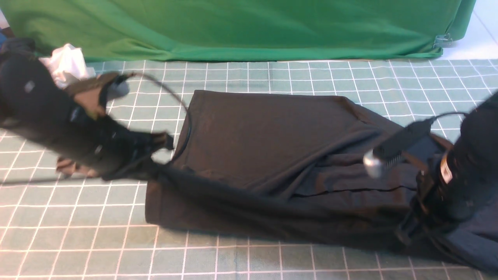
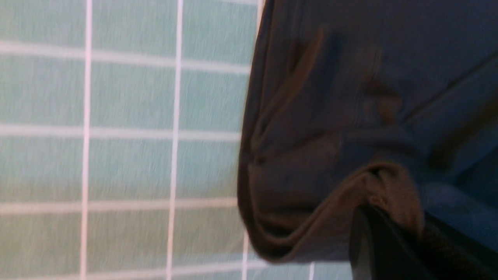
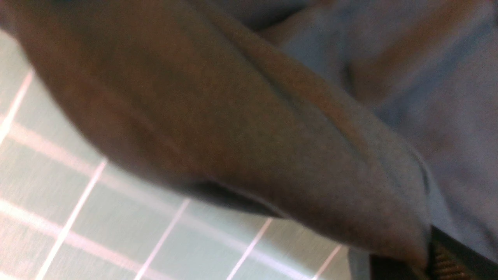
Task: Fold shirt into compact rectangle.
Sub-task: 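Fold the black garment in half by bringing its near edge over to the far edge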
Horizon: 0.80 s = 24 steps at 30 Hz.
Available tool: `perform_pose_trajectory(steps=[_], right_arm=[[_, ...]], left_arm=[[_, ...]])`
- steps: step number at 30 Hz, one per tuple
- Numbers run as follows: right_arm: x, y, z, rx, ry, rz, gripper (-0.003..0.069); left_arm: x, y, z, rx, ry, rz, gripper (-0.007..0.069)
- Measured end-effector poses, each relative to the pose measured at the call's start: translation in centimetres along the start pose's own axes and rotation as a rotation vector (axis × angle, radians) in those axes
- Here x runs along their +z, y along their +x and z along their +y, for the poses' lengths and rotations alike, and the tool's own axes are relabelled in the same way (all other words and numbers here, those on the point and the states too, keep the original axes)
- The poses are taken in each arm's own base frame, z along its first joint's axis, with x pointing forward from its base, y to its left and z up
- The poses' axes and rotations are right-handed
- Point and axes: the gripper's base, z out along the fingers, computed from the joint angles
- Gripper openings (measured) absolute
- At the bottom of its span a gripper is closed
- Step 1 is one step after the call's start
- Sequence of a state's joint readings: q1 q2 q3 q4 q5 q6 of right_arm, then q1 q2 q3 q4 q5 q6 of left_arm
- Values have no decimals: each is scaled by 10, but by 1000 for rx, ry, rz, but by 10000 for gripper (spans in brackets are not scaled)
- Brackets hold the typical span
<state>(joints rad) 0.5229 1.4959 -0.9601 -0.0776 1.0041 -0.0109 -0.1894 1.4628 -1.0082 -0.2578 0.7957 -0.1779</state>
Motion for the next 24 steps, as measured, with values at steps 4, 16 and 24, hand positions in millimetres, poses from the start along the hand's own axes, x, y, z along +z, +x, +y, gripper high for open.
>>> perform_pose_trajectory(steps=[4, 16, 24], right_arm=[[6, -23, -21, 41, 9, -20, 36], [24, -92, -73, 137, 36, -81, 36], [55, -136, -100, 148, 63, -167, 37]], left_arm=[[19, -30, -7, 0, 0, -17, 13], [76, -109, 0, -58, -10, -45, 13], [115, -146, 8, -80, -2, -150, 13]])
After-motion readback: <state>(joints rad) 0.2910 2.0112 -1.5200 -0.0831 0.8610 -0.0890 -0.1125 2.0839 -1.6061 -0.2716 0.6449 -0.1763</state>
